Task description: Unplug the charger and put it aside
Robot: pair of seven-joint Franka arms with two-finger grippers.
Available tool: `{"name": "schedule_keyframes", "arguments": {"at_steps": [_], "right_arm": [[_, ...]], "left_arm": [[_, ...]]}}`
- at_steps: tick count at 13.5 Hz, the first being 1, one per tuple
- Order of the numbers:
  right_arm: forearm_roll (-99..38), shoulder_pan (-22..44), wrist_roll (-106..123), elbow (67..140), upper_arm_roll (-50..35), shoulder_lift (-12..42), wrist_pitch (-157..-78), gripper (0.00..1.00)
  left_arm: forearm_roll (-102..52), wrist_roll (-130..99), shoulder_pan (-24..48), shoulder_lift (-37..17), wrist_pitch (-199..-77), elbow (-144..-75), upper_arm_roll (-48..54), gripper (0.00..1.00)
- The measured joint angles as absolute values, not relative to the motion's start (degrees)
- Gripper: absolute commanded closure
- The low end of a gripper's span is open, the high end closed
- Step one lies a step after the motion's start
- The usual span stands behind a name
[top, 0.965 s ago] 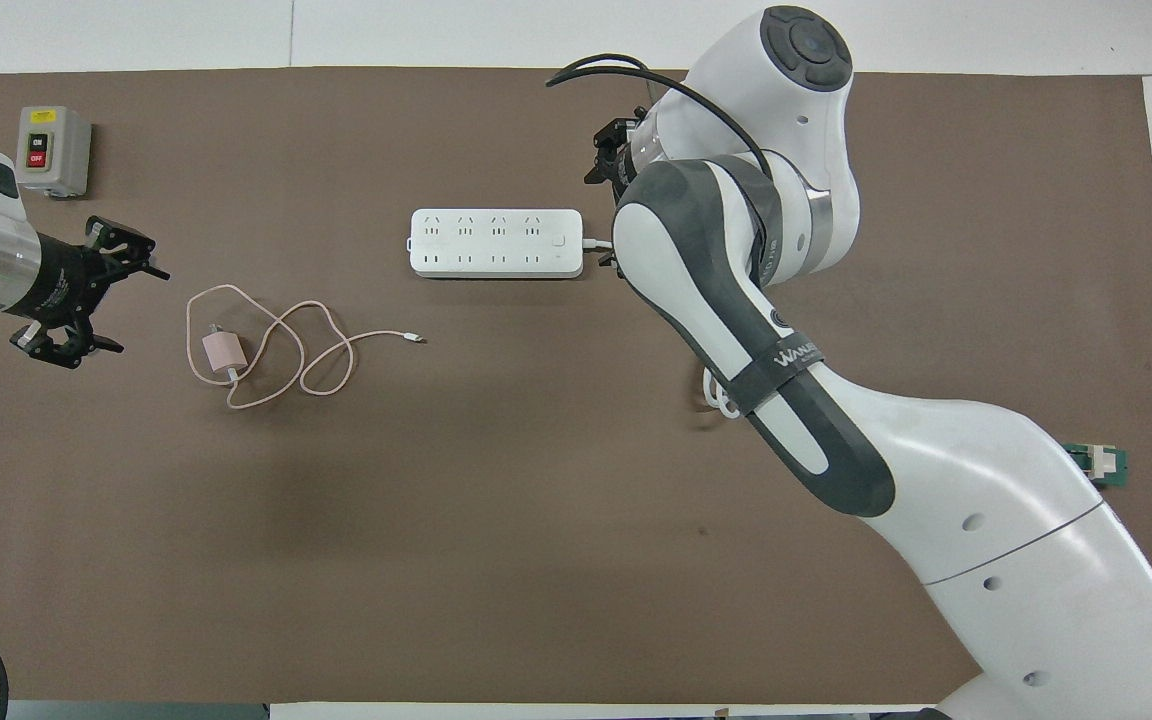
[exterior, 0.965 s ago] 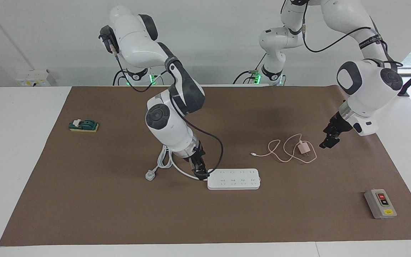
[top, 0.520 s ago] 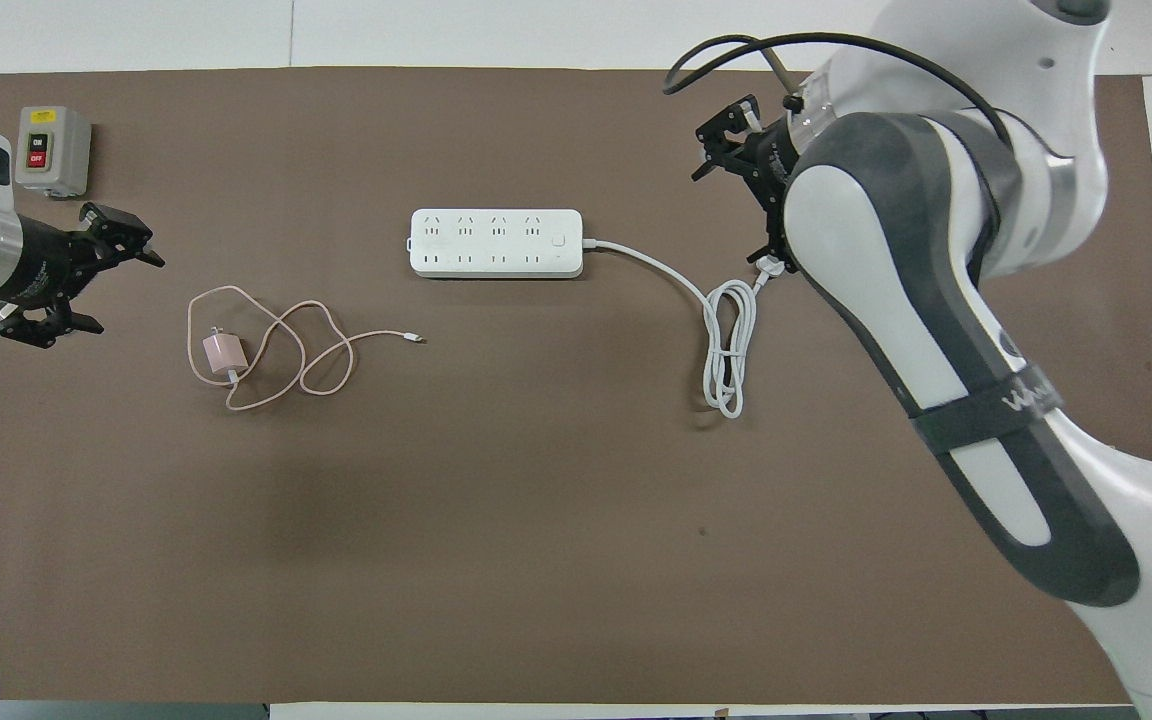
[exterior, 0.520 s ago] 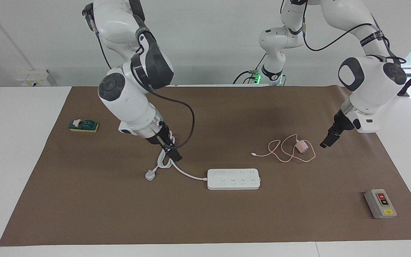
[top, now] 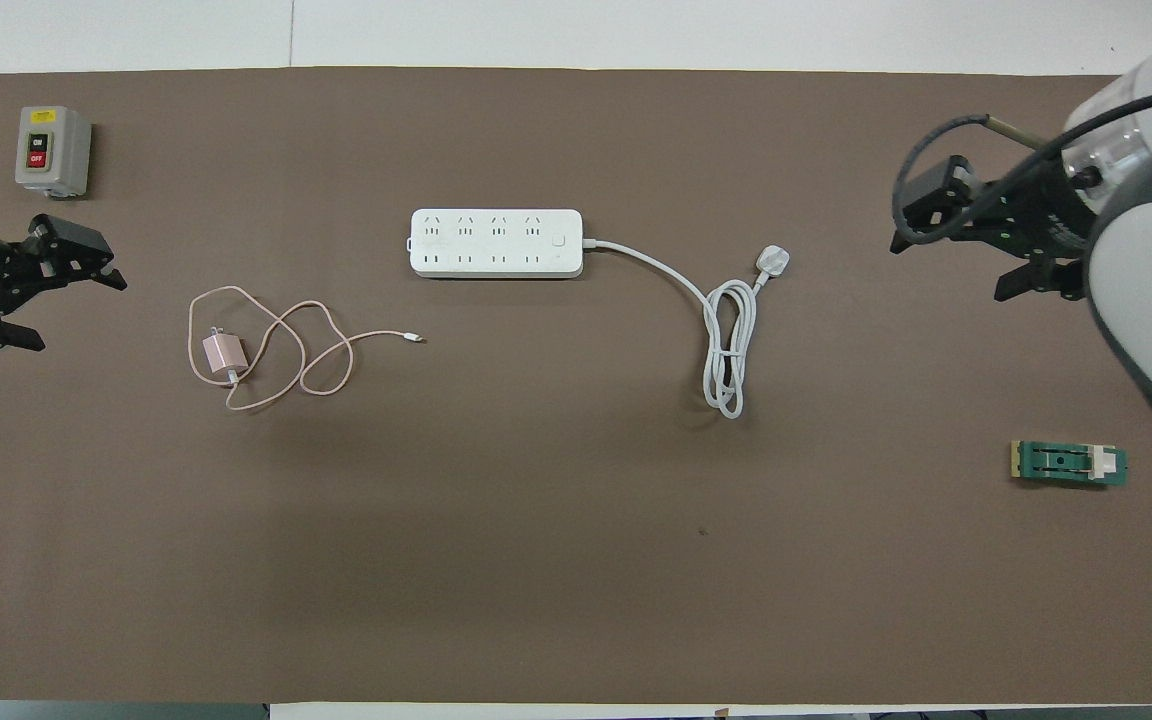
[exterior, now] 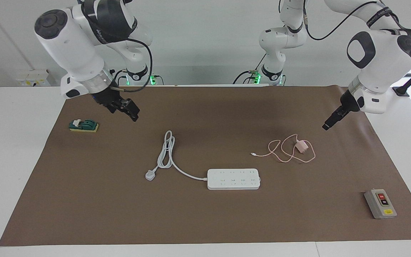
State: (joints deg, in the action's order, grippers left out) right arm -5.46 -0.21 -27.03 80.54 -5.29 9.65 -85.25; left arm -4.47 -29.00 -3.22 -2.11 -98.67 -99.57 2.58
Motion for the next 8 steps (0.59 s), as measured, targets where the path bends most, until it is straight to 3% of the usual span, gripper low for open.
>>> {"name": "schedule_keyframes", "arguments": {"at_steps": [4, 8], "right_arm": [[0.2, -3.8, -13.0, 83.2, -5.2, 5.1, -83.9, 0.0], [2.3, -3.9, -10.8, 89.0, -5.2, 1.2, -85.6, 0.0]], "left_arm": [[-4.0, -20.2, -2.3, 1.2, -90.5, -98.9, 4.5, 0.0], [-3.9, -11.3, -2.3, 1.6, -90.3, -98.9, 3.9, 0.0]]}}
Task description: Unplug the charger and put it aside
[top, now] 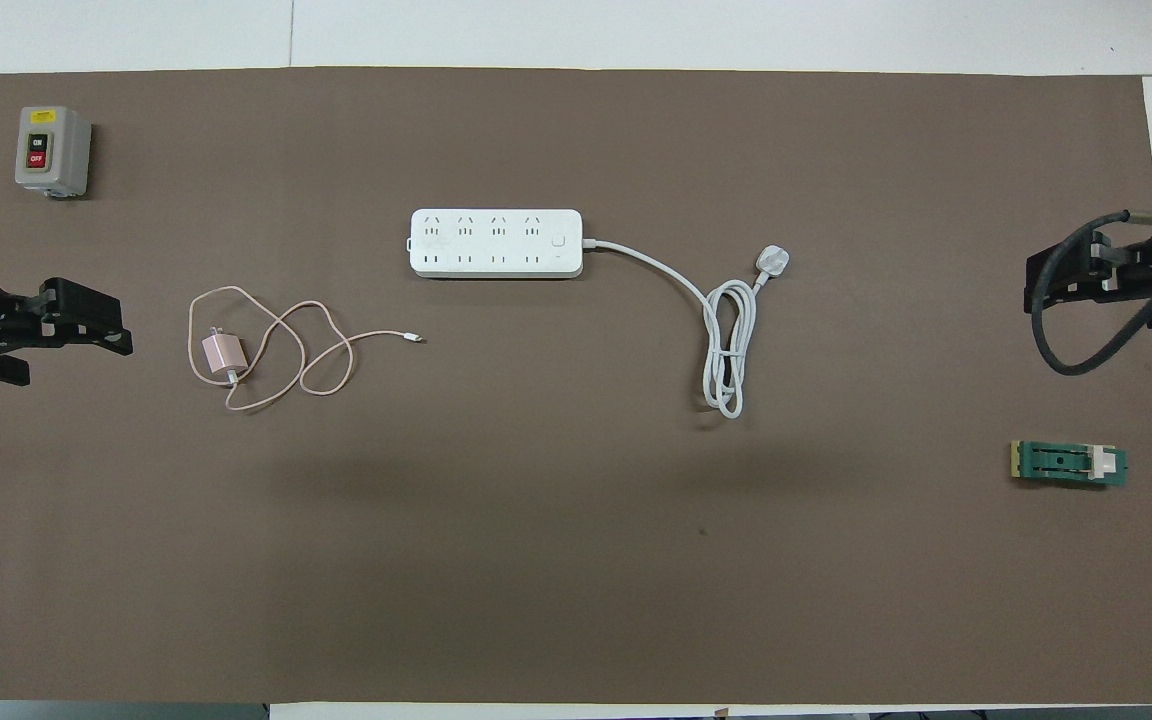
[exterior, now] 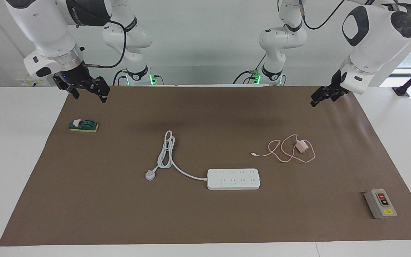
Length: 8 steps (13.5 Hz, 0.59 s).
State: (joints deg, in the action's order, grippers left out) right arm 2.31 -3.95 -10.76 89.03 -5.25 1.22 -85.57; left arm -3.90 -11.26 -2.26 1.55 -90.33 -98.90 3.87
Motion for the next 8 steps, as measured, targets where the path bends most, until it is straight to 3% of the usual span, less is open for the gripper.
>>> {"name": "schedule_keyframes", "arguments": {"at_steps": [4, 8], "right_arm": [[2.4, -3.9, -9.7, 98.4, -5.3, -4.3, -90.1, 0.0], [2.4, -4.4, -8.1, 99.5, -5.2, -5.6, -91.6, 0.0]], "left_arm": [[-3.6, -5.9, -2.4, 1.4, -90.5, -98.9, 3.7, 0.0], [-3.0, -3.8, -1.9, 1.1, -90.4, -98.9, 4.5, 0.0]]}}
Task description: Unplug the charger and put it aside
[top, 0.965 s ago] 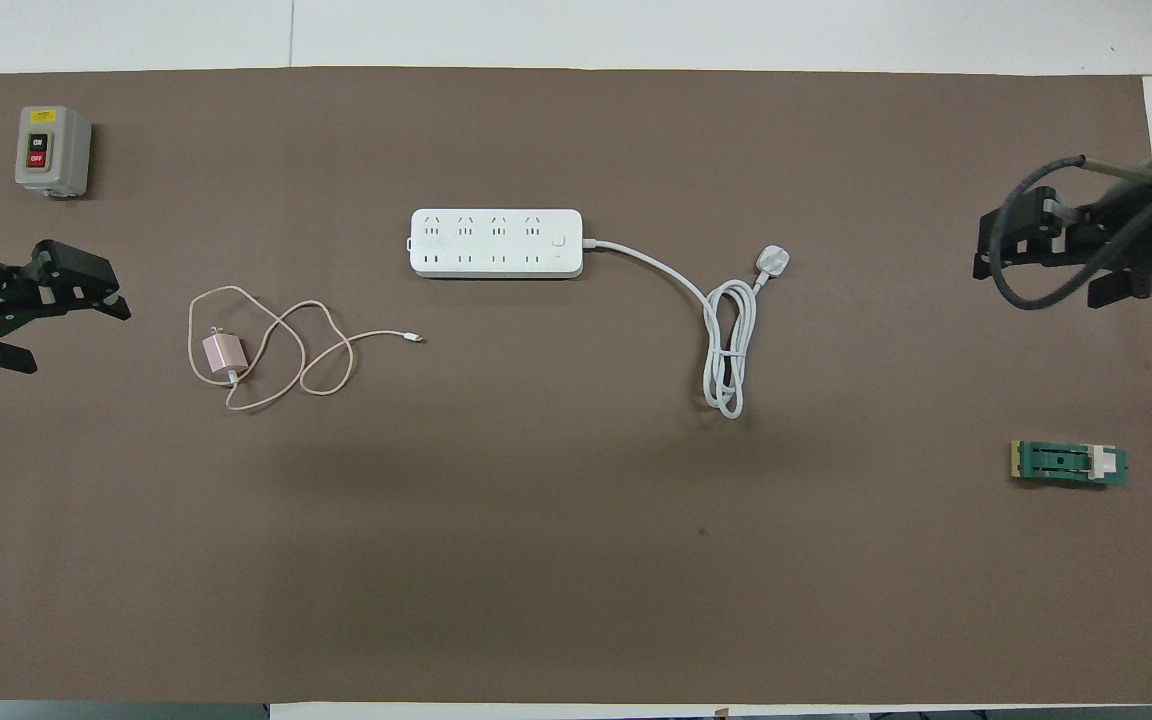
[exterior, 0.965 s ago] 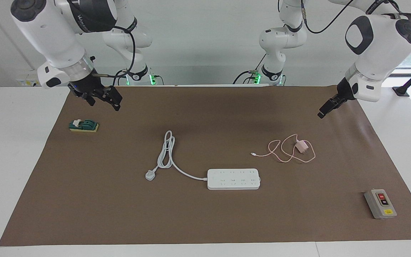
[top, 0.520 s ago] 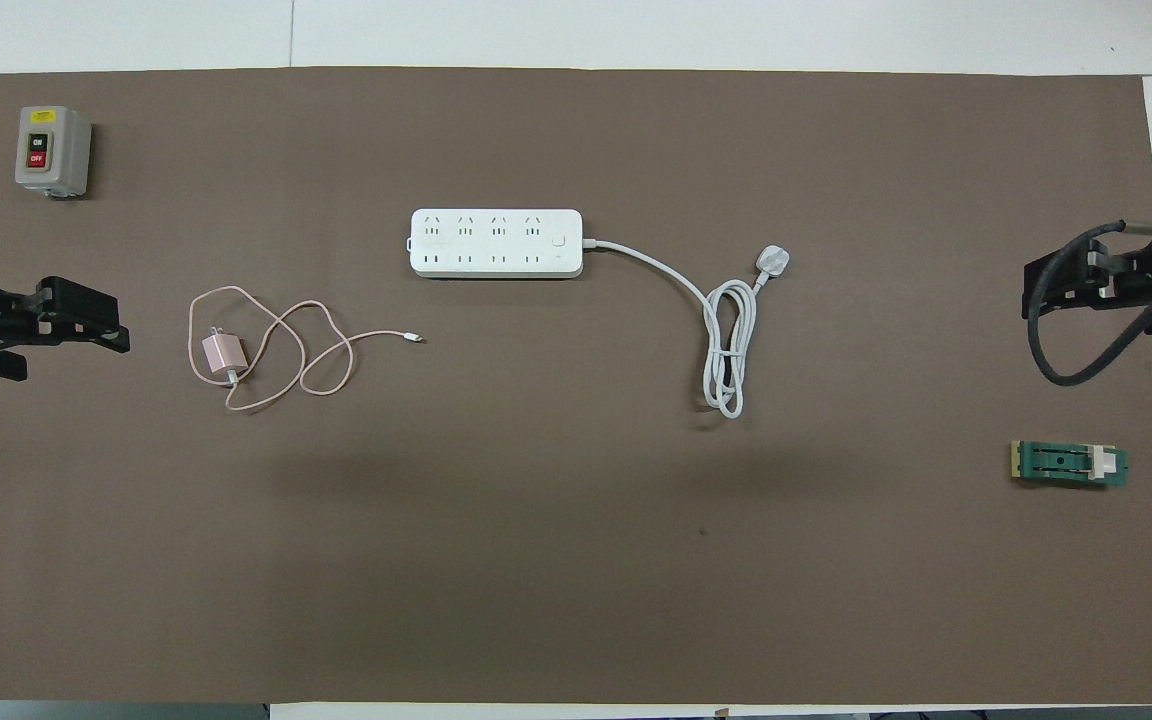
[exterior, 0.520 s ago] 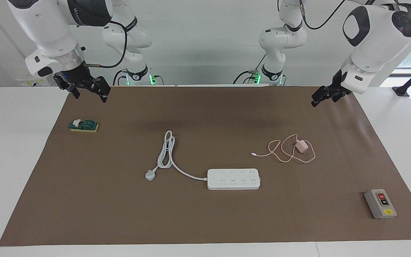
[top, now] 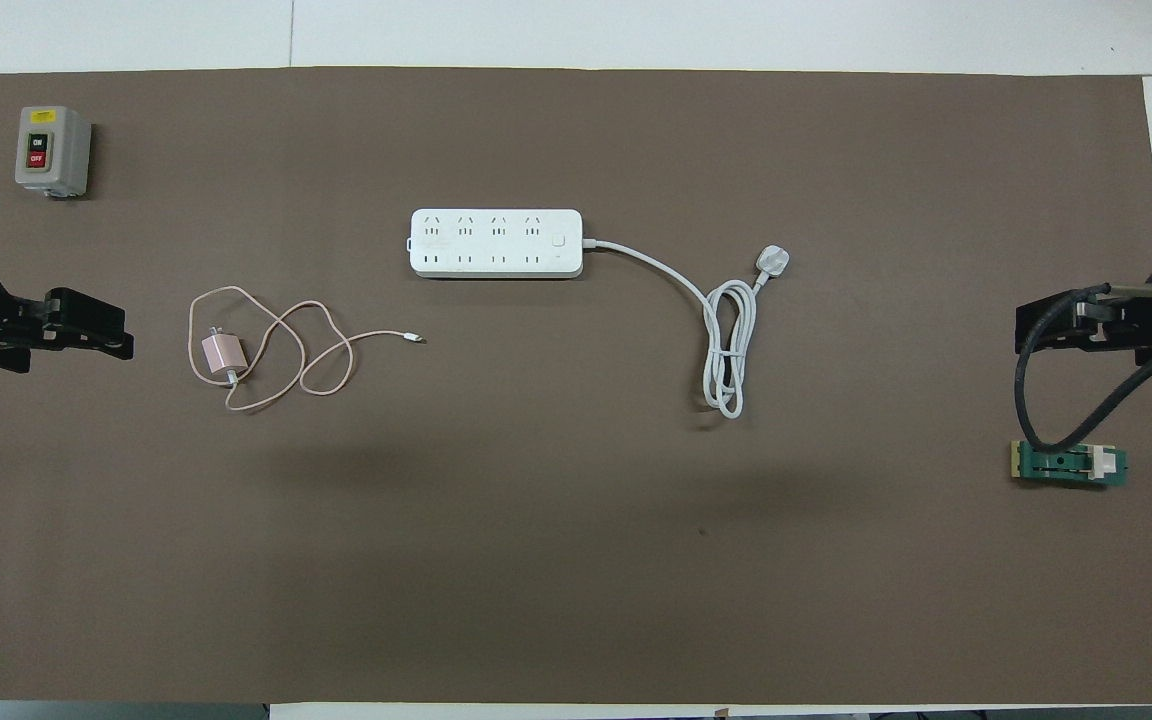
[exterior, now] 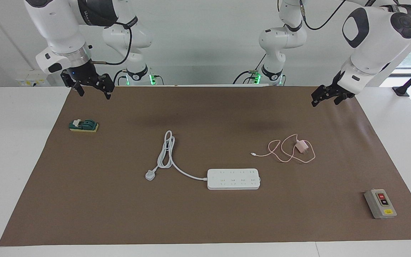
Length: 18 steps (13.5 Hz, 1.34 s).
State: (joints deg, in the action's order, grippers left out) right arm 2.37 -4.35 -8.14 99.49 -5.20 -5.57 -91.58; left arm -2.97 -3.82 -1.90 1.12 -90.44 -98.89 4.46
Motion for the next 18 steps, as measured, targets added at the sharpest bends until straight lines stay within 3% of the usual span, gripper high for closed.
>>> {"name": "schedule_keyframes", "arguments": {"at_steps": [18], "right_arm": [[1.2, -4.9, -3.2, 99.9, -5.5, -5.6, -90.8, 0.0]], "left_arm": [[-0.5, -3.6, -1.7, -0.3, -90.0, -96.3, 5.7, 0.0]]}}
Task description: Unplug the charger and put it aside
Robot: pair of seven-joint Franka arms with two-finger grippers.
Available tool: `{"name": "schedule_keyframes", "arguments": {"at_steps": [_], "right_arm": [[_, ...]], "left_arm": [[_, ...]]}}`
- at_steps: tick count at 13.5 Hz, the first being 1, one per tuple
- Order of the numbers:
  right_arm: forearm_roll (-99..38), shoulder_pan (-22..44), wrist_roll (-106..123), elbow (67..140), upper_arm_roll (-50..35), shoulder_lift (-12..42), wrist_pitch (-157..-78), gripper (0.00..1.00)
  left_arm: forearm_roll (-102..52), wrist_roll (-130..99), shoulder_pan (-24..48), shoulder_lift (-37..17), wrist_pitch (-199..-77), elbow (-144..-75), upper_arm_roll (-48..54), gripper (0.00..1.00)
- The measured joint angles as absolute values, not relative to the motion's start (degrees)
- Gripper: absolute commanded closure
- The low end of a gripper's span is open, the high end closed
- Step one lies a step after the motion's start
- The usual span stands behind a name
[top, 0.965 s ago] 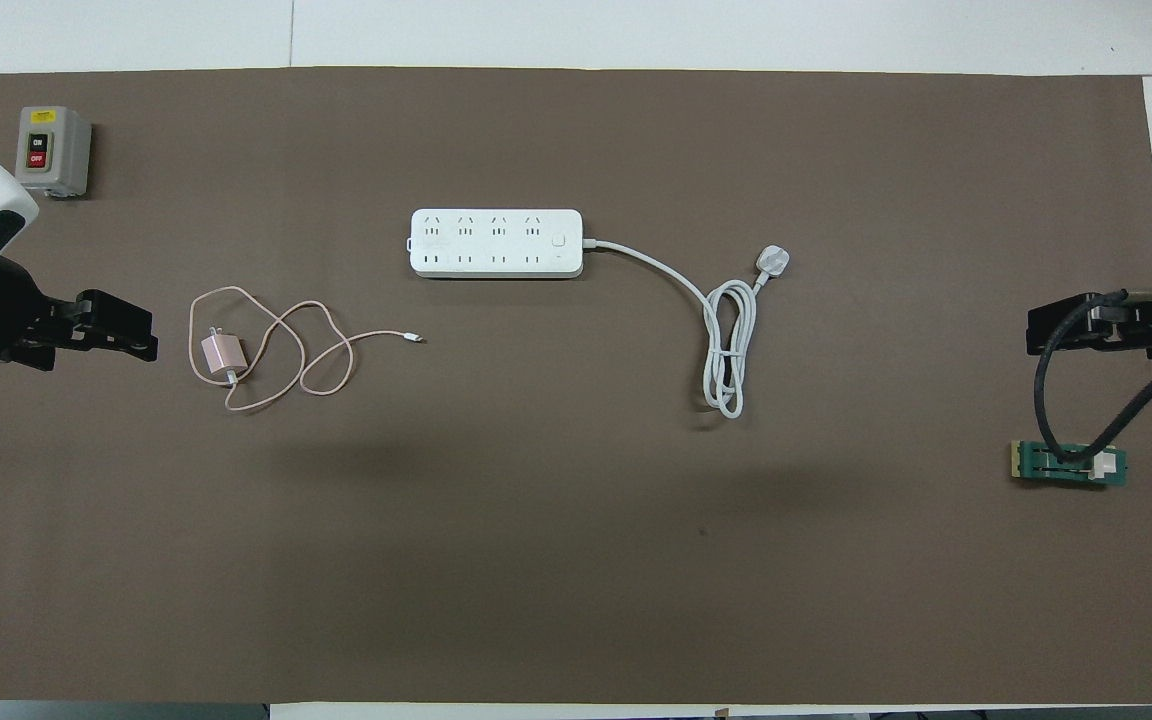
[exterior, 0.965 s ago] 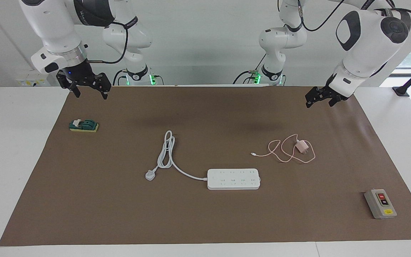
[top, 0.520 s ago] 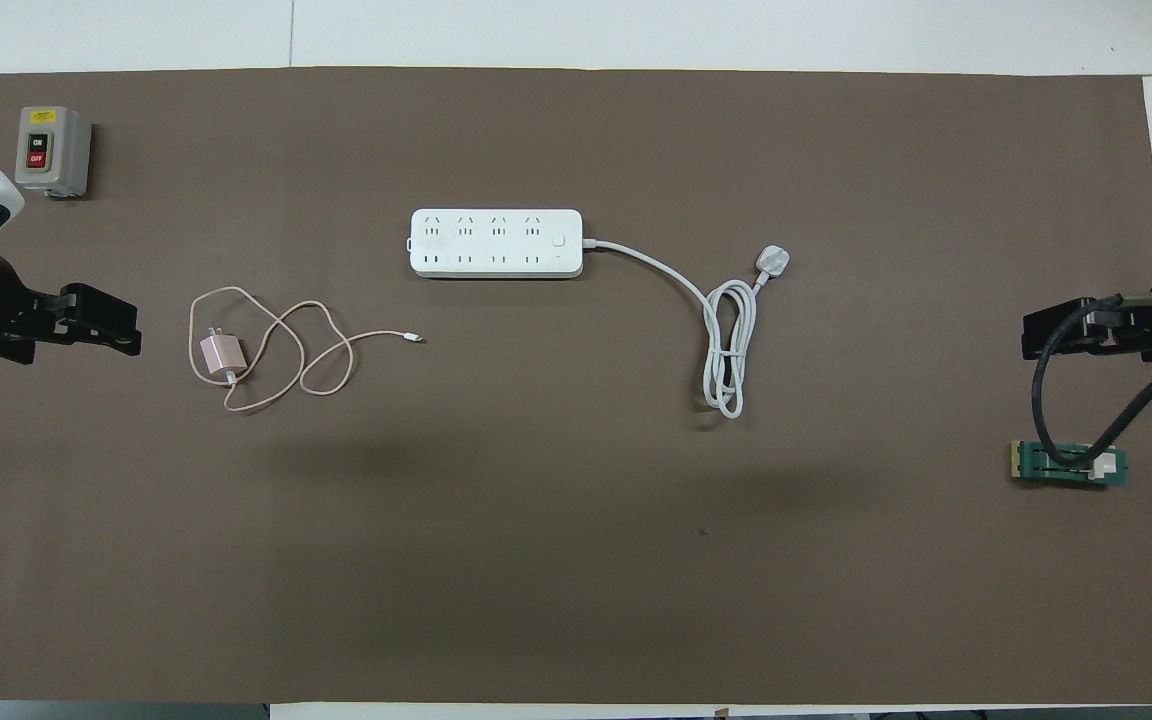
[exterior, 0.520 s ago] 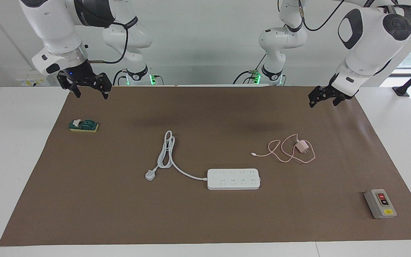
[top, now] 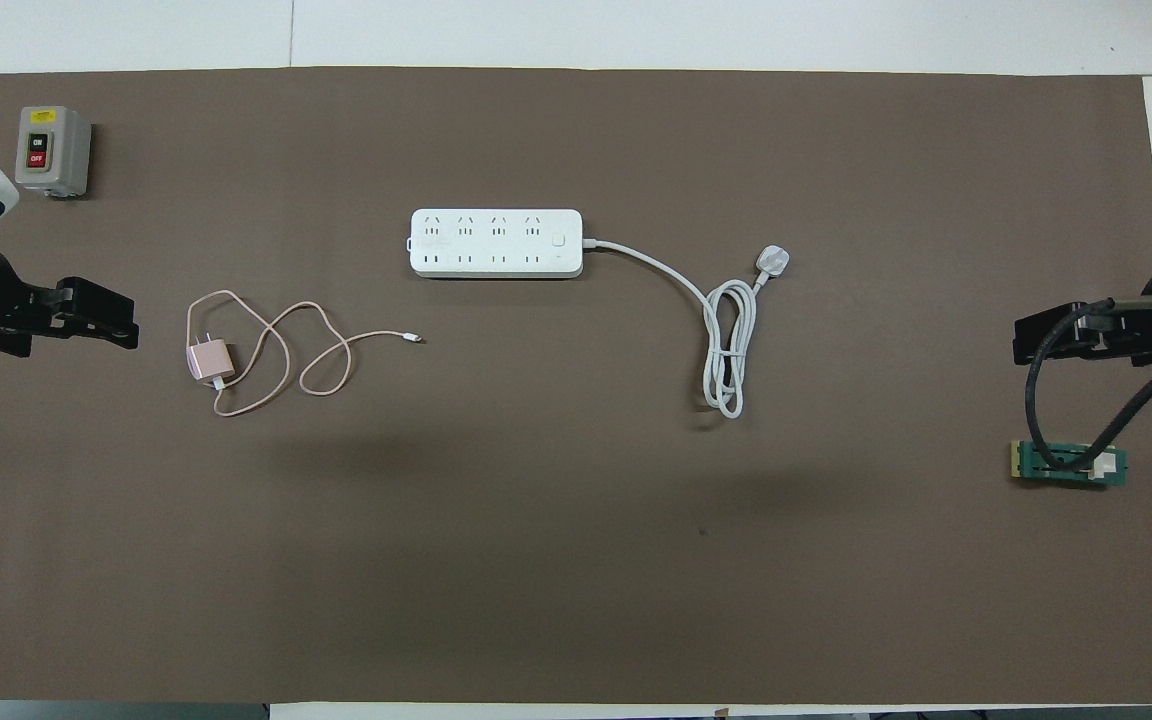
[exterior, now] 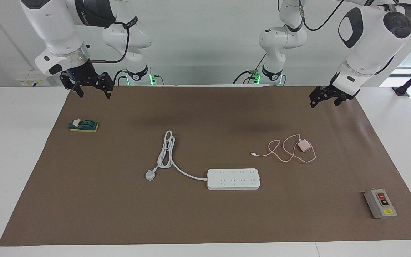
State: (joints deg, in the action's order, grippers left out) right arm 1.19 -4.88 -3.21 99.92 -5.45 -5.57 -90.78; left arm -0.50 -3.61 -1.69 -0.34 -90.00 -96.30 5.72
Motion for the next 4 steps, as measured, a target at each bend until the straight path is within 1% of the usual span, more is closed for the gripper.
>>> {"name": "schedule_keyframes", "arguments": {"at_steps": [4], "right_arm": [[1.2, -4.8, -3.2, 100.0, -5.7, -5.6, -90.8, 0.0]], "left_arm": [[-0.5, -3.6, -1.7, -0.4, -90.2, -96.3, 5.8, 0.0]]}}
